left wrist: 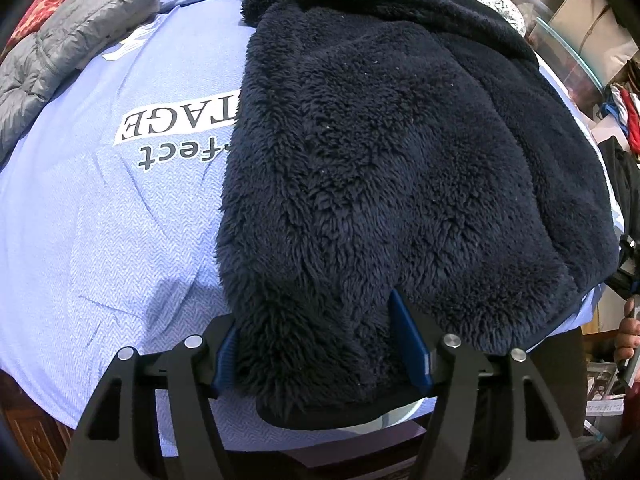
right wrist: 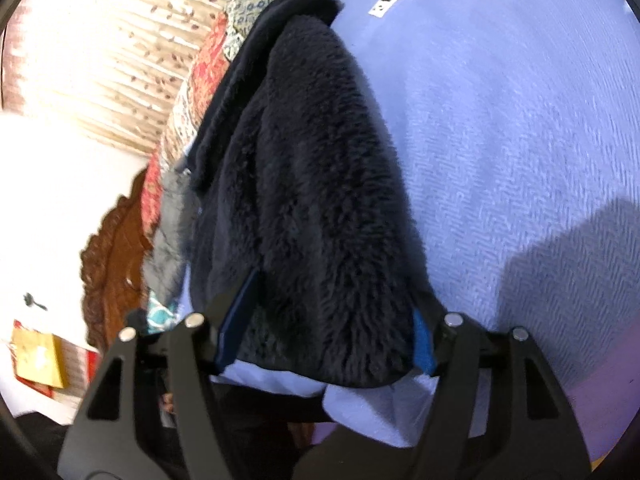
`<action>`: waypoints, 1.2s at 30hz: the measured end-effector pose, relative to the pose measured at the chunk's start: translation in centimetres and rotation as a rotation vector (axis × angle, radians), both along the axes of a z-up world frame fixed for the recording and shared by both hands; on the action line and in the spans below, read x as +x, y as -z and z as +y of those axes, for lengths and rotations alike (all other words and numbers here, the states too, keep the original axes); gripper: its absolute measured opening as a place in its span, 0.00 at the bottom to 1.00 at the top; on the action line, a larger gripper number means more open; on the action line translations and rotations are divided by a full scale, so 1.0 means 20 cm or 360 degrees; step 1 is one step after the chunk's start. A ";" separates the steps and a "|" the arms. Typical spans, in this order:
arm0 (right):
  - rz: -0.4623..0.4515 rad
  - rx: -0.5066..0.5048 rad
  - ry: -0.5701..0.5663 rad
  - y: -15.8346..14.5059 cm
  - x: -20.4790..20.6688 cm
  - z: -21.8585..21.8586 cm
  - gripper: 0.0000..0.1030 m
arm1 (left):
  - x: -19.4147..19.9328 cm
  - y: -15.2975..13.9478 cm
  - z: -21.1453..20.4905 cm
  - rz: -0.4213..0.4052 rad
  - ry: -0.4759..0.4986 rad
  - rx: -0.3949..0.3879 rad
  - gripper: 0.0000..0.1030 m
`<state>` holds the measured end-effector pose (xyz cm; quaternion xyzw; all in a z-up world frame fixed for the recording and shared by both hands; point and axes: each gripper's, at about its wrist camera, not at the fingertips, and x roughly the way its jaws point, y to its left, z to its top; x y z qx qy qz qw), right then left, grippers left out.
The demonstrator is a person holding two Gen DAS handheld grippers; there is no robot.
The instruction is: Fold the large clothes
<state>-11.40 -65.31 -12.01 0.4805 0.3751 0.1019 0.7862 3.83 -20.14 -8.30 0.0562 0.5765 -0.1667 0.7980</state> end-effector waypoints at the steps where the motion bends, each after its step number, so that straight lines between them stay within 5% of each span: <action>1: -0.0007 0.0031 0.0013 0.01 -0.01 -0.01 0.62 | 0.00 0.00 0.00 -0.0001 0.0002 0.0001 0.83; 23: -0.0029 0.0092 0.0069 0.02 -0.07 0.03 0.62 | 0.00 0.01 0.03 0.0006 0.0010 -0.0028 0.86; 36: -0.0022 -0.0104 -0.0034 -0.04 -0.06 0.10 0.62 | 0.03 0.01 0.06 0.0088 0.0025 -0.0060 0.89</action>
